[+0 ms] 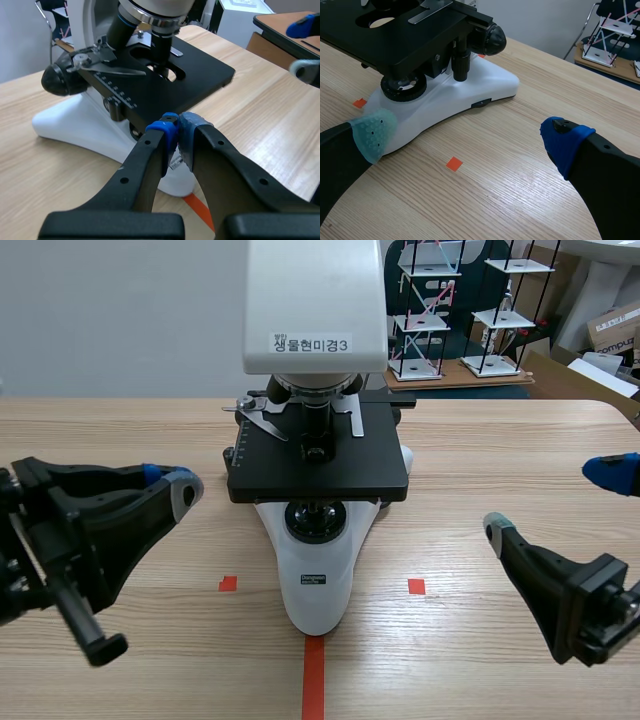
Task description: Point at the objective lens
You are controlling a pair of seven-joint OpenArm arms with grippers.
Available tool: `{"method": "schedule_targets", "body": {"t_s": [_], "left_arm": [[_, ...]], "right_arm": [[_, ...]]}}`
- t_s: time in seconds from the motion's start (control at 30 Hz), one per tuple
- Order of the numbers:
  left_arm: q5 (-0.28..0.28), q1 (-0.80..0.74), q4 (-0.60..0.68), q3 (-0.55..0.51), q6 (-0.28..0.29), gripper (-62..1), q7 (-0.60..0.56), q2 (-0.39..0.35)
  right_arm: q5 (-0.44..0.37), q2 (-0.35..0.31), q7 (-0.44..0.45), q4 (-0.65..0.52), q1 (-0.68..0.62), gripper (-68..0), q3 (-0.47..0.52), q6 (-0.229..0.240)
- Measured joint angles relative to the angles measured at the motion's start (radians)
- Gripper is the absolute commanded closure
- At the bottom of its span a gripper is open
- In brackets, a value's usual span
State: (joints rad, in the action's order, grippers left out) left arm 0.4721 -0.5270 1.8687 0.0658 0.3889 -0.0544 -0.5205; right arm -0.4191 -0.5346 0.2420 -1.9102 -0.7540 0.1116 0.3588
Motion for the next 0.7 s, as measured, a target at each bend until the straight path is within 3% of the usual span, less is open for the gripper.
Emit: {"method": "schedule_targets", "body": {"t_s": [0.3,0.7], "left_arm": [[-0.004,0.170,-0.115,0.038,-0.003,-2.3,0.046,0.092],[-0.018,0.259,-0.159,0.159,-0.003,-2.3,0.066,0.103]], "right_arm": [[0.000,0.000,0.000,0.000,0.000,-63.4,0.000,0.000],[0.000,0.000,-0.007,0.000,0.000,-63.4,0.000,0.000]]}}
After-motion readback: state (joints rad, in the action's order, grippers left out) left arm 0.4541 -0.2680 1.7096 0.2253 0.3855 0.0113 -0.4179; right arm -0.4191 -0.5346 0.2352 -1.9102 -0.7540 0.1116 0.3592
